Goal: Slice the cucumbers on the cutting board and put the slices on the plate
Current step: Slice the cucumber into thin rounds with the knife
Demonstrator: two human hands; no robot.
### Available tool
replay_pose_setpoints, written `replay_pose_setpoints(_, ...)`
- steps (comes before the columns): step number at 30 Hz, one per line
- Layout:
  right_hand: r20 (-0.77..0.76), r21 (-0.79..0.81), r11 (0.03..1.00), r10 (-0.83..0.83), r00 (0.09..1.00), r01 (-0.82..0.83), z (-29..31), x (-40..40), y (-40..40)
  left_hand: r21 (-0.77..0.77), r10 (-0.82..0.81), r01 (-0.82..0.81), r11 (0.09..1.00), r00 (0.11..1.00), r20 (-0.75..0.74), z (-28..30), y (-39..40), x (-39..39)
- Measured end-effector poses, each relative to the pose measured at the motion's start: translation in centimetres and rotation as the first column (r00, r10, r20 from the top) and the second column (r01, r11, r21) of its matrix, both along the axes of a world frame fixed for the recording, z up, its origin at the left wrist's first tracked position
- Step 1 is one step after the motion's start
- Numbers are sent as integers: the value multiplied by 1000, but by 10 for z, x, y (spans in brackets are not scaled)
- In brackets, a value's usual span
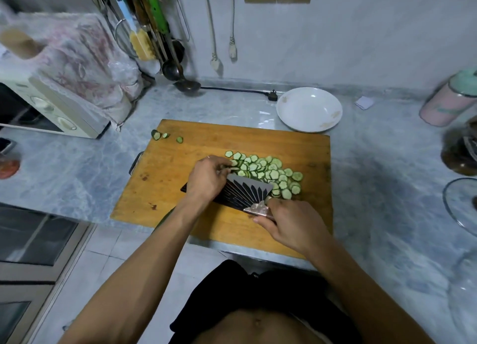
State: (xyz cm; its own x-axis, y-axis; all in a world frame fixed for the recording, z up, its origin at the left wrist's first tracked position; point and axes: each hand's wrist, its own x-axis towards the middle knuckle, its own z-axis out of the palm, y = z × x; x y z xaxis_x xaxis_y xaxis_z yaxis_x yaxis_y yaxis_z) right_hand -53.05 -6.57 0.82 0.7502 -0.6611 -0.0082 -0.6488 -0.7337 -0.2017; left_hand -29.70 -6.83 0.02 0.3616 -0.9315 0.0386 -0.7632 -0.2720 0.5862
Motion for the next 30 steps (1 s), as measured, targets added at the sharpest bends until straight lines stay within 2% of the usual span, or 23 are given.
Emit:
replay_pose_setpoints(4, 21, 132, 986, -107, 994, 103, -2, -2, 0, -247, 18, -33, 968, 998, -63, 13, 25, 0)
replay_pose_setpoints(8, 146, 347, 907, -304, 941, 239, -1, 5, 6, -408, 100, -142, 902, 987, -124, 15, 57, 9)
replay_pose_setpoints(11, 173, 385, 876, -379, 909, 292, 2, 16, 11, -349, 143, -183, 919, 980, -138, -5, 80, 23)
replay_pose_setpoints(14, 220, 481, 824, -445, 868, 301, 2, 29, 16, -173, 143, -146, 974, 989, -27, -42, 99, 45)
replay_pose_setpoints(17, 196, 565, 778, -451, 871, 275, 7, 45, 24, -42, 103, -101, 994, 992, 69, -69, 111, 56)
replay_pose_setpoints(21, 176, 630, 739, -434, 884, 238, 5, 71, 37, -79, 77, -69, 995, 991, 107, -78, 112, 60)
replay_pose_setpoints(26, 164, 791, 561, -577, 800, 243, -8, 98, 53, -85, 14, -5, 996, 994, 106, -73, 109, 77)
replay_pose_setpoints(30, 110, 785, 538, -607, 787, 305, -11, 105, 57, -166, -83, 108, 980, 985, 153, -72, 106, 82)
